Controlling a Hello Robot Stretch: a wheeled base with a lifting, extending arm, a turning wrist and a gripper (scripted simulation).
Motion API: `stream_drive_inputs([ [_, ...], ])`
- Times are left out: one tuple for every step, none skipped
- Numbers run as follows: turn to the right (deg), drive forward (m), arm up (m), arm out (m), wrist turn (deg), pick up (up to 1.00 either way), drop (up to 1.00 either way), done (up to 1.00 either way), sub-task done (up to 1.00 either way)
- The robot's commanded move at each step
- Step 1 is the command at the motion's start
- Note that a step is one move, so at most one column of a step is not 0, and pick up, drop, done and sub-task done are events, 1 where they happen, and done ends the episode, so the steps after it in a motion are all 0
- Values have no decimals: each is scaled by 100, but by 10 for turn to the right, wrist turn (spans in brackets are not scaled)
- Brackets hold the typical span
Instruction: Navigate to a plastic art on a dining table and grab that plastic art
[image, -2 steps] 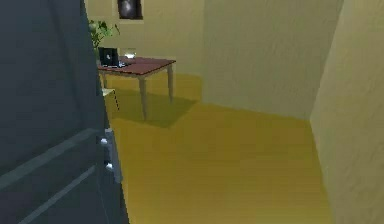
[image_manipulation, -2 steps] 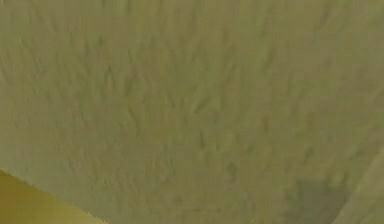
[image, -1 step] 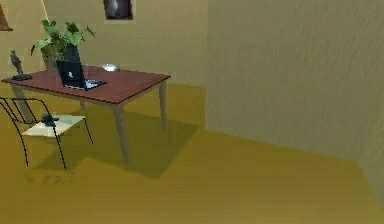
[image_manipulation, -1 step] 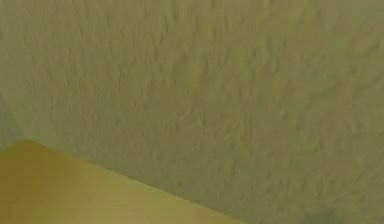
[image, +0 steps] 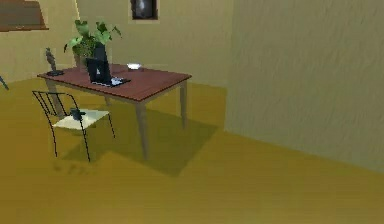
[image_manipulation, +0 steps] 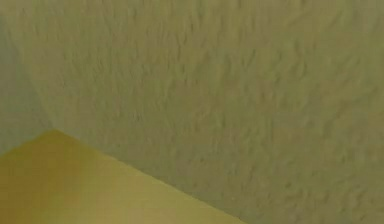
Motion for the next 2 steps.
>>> stream_drive_inputs([
  [0,10,0,0,0,0,0,0,0],
  [-210,0,0,0,0,0,0,0,0],
])
